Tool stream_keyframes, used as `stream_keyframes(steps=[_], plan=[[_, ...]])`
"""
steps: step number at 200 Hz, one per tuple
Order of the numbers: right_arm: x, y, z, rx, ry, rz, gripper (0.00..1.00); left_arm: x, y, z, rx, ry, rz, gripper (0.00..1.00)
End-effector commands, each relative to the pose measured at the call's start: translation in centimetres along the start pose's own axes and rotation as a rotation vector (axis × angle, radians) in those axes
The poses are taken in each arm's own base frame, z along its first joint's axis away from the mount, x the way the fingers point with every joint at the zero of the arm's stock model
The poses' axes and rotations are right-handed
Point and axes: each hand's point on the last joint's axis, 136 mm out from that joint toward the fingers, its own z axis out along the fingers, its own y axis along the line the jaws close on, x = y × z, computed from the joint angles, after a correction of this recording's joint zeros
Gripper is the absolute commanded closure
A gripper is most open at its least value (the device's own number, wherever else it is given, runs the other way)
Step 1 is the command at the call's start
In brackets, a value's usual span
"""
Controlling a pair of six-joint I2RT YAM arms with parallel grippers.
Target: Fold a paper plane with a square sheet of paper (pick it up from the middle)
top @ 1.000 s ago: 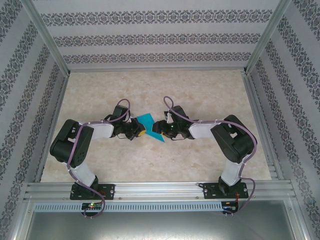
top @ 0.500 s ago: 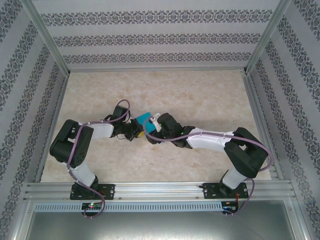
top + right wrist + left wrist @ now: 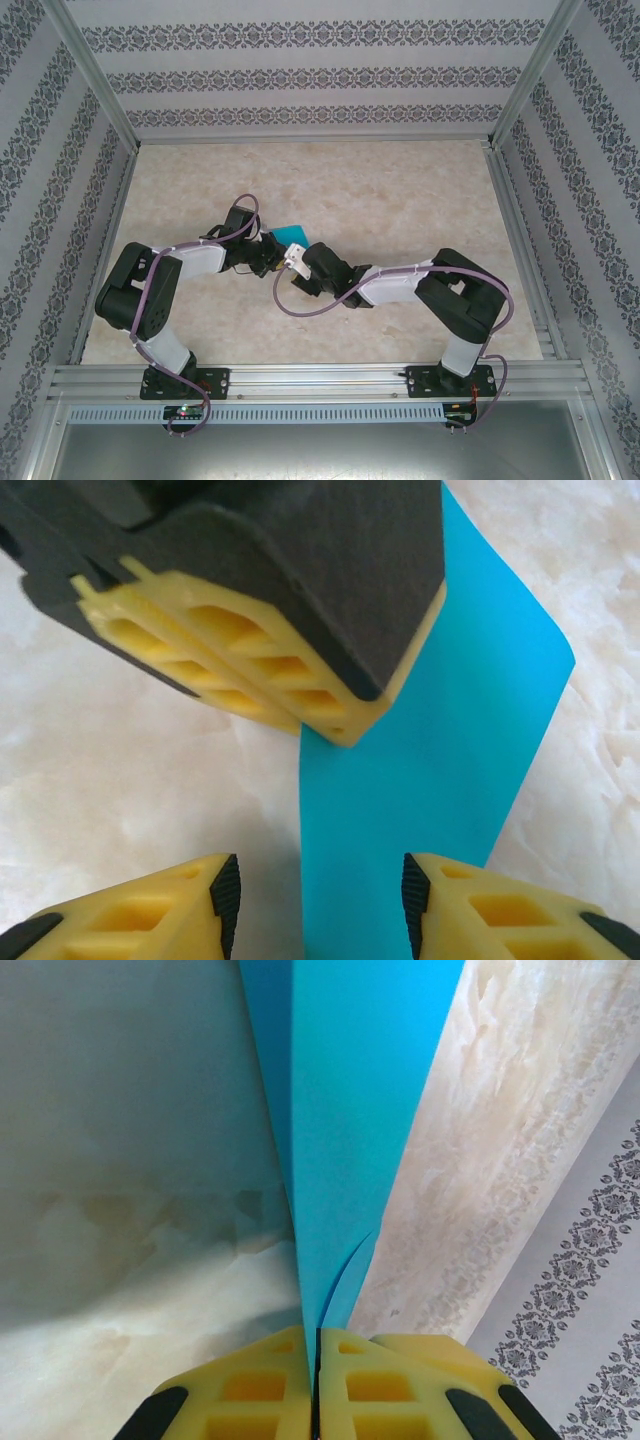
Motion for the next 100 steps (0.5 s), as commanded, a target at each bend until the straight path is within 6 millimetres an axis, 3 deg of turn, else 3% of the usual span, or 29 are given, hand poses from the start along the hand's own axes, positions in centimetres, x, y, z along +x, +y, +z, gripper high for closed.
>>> stream_keyframes(steps=[1,58,100], plan=[[-0.2,0.0,0.7,0.022,-0.031,-0.040,0.55,0.5,-0.9,-0.4,0.003,0.005,-0.005,0.90],[0.3,0.4,2.0,0.003,-0.030,-0.062,0.57,0.5,-0.8,-0.5,0.001,0.004,-0.006,0.90],[0.6,-0.4,2.3,0.028,-0.040,-0.049,0.63,0.5,-0.8,-0.5,-0.001,0.001,-0.006,0.90]])
